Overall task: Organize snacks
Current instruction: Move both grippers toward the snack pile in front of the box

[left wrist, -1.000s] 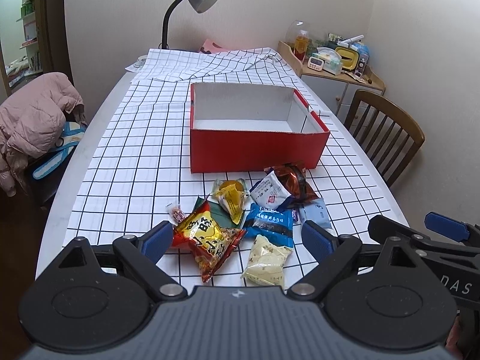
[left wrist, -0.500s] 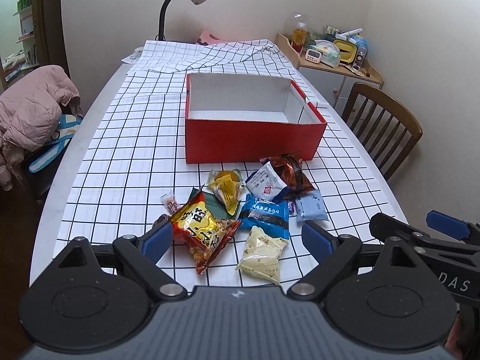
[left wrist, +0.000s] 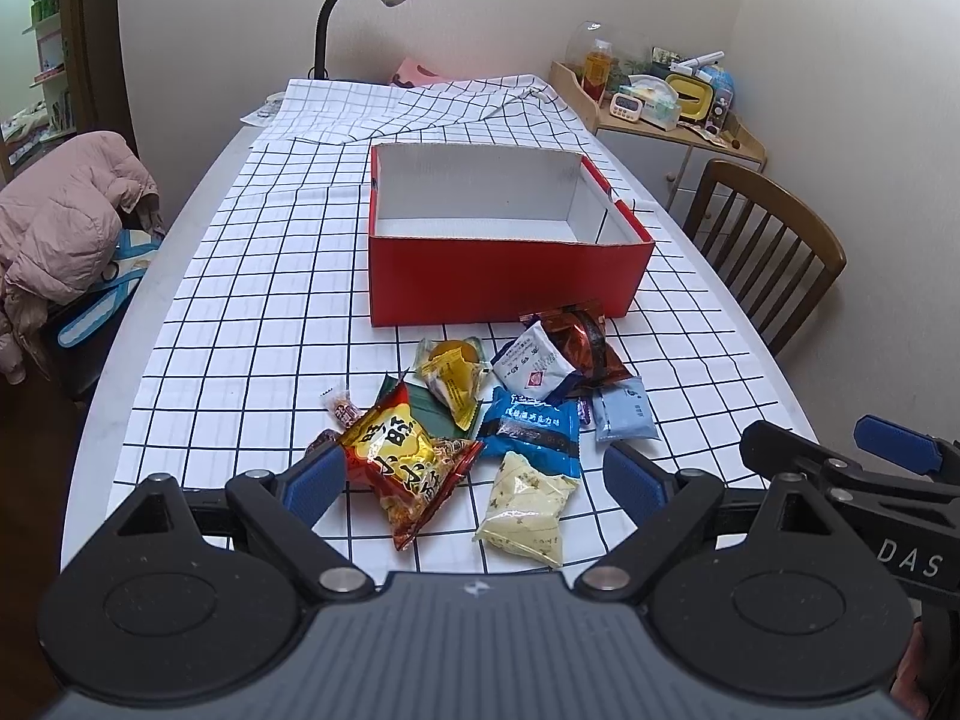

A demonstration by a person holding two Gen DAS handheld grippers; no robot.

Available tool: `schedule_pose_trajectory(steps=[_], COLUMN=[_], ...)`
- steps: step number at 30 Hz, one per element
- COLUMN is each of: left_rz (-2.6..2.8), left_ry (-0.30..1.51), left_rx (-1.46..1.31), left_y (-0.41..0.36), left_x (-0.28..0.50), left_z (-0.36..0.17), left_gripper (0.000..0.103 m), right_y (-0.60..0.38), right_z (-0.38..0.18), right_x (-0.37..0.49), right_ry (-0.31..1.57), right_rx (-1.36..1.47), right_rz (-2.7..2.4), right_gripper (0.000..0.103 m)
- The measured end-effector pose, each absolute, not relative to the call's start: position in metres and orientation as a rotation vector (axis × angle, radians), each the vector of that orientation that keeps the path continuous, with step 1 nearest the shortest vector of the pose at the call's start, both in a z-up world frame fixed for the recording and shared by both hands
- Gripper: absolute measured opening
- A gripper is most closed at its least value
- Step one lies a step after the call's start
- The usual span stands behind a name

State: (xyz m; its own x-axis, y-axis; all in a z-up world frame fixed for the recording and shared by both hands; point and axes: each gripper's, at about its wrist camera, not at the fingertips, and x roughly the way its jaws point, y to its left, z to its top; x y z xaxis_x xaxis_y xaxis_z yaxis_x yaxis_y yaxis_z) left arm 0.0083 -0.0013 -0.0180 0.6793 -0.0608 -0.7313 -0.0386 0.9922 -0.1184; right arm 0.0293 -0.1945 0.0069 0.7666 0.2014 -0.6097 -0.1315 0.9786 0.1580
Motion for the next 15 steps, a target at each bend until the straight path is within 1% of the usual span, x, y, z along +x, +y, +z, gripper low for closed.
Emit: schedule_pose_trajectory(steps=[15], left_rz=[-0.012], left_ry=[0.829], left_rx=[-0.129], left_y=[0.0007], left_x=[0.0107], left_z=[-0.0162], left_gripper=[0.093], right_y=[-0.1915], right_z=[0.0087], right_x=[0.0339], right_ry=[0.672], right_rx=[0.108], right_rz=[0.19], right_gripper=[0.102])
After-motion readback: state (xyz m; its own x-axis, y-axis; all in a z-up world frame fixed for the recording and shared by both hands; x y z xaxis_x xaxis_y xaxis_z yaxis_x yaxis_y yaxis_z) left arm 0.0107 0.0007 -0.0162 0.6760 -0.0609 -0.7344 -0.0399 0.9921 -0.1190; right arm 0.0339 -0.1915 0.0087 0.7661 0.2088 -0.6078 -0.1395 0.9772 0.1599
